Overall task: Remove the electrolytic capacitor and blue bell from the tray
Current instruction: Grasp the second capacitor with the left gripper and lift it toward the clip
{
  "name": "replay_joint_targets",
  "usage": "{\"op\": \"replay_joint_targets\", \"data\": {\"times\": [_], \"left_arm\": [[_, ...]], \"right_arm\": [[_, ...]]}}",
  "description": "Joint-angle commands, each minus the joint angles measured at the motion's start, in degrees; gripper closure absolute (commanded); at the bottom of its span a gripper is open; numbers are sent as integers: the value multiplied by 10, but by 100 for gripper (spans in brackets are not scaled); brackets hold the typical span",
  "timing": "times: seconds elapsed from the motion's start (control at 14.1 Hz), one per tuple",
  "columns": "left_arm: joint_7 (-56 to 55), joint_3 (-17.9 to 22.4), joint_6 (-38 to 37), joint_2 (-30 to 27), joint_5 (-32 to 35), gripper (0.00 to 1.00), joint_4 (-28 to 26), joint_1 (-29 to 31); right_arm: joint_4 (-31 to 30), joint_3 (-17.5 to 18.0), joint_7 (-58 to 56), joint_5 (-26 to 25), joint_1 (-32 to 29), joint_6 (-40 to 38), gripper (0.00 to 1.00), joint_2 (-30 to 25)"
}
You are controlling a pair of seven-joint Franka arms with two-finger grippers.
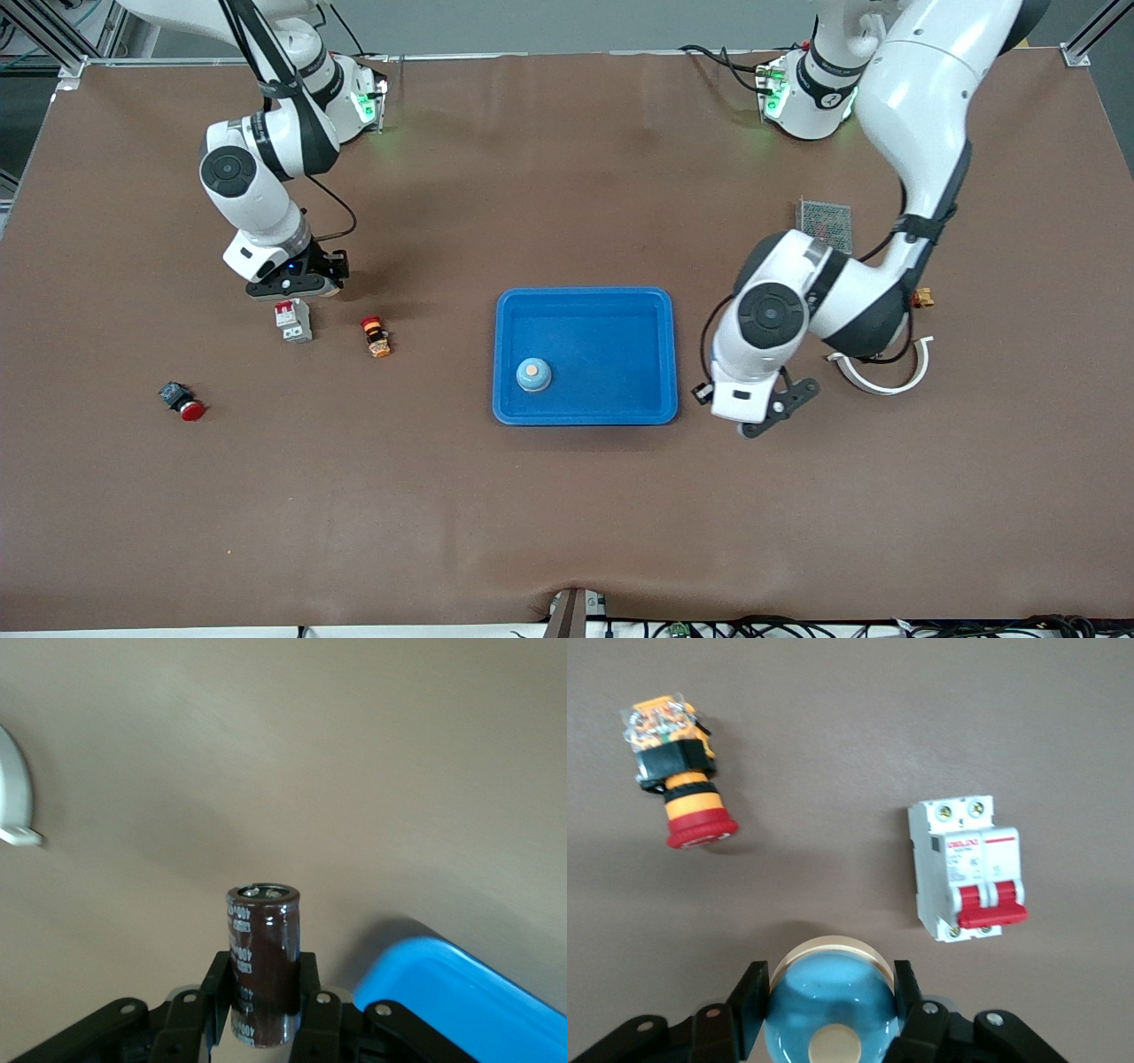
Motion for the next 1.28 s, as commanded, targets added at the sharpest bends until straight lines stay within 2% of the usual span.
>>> {"op": "replay_joint_targets", "data": {"times": [0.0, 0.14, 0.21, 0.57, 0.92, 1.21], "left_arm": [[44, -45, 2, -34, -4, 100, -65, 84], [78, -74, 2, -33, -4, 100, -85, 145], [90, -75, 8, -32, -4, 100, -96, 163], [101, -72, 56, -6, 24, 100, -135, 203], [101, -70, 118, 18, 68, 100, -166, 231], [101, -69, 120, 24, 79, 100, -167, 236]], "right_arm": [[-37, 7, -41, -14, -40, 9, 100, -46], [-38, 8, -111, -14, -90, 12, 100, -51], [-38, 8, -151, -14, -119, 11, 100, -54], [-35, 8, -359, -11, -261, 10, 100, -63], [-37, 8, -394, -11, -295, 12, 100, -59], [-48, 7, -394, -8, -304, 31, 100, -54]]}}
